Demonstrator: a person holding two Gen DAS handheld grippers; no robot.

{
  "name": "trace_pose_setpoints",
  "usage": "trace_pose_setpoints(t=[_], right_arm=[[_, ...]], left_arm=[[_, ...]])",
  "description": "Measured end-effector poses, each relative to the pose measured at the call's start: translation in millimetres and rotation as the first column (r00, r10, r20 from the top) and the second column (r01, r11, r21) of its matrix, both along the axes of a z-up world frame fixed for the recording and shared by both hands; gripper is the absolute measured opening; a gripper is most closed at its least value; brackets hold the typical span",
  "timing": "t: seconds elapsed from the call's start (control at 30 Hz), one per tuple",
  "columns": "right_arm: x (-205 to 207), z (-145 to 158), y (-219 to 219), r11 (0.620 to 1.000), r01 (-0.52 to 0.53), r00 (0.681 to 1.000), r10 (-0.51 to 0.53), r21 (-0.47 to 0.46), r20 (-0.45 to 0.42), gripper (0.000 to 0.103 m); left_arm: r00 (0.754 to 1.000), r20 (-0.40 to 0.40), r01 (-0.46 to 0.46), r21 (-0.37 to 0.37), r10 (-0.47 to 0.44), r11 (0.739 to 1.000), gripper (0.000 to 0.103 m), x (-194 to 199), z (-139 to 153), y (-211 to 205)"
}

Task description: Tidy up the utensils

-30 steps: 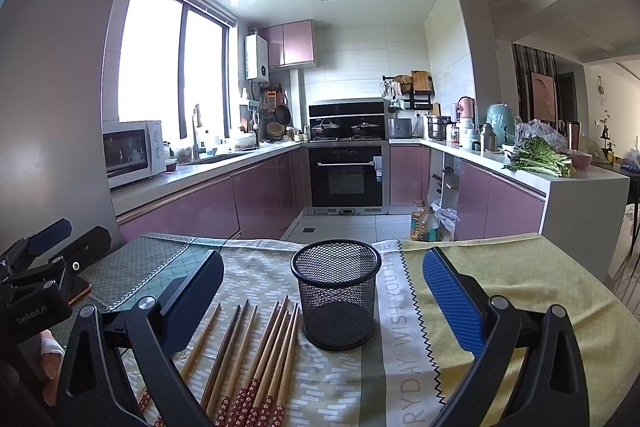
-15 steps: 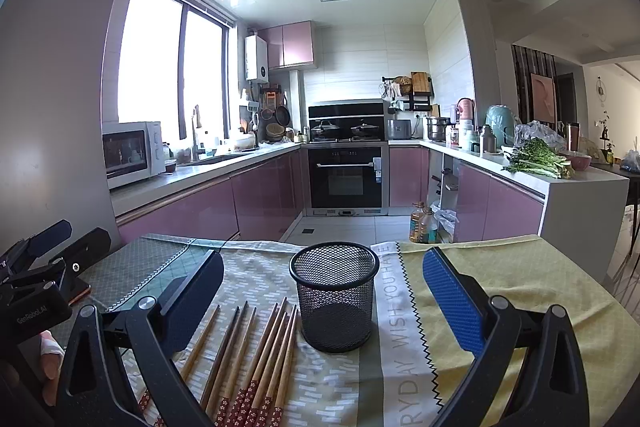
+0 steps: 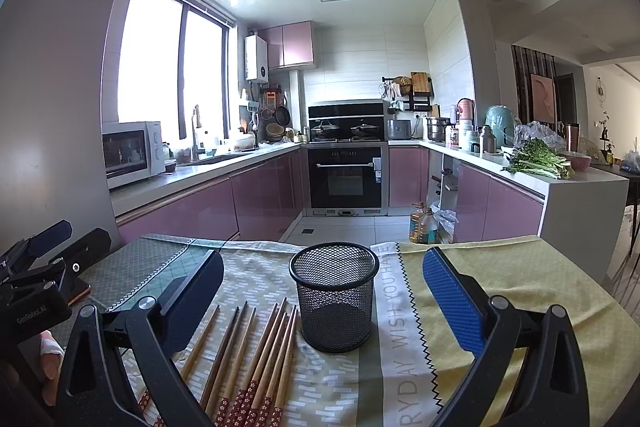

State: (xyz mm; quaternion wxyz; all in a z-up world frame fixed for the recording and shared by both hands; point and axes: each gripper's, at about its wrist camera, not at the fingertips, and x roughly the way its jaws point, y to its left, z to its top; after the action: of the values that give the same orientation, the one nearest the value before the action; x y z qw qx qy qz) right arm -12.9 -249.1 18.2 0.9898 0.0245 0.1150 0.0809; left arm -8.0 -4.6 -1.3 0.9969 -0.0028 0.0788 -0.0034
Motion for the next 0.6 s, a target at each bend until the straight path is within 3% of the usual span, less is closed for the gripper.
trace_pose_setpoints(t=[0.6], right_arm=[[-0.7,0.9,-0.5,1.0,0.0,1.0,0.0,0.0,0.0,0.097]], left_arm=[[1.0,-0.011,0.007,-0.002,-0.007,1.0,0.097,2.1,-4.3,-4.1]])
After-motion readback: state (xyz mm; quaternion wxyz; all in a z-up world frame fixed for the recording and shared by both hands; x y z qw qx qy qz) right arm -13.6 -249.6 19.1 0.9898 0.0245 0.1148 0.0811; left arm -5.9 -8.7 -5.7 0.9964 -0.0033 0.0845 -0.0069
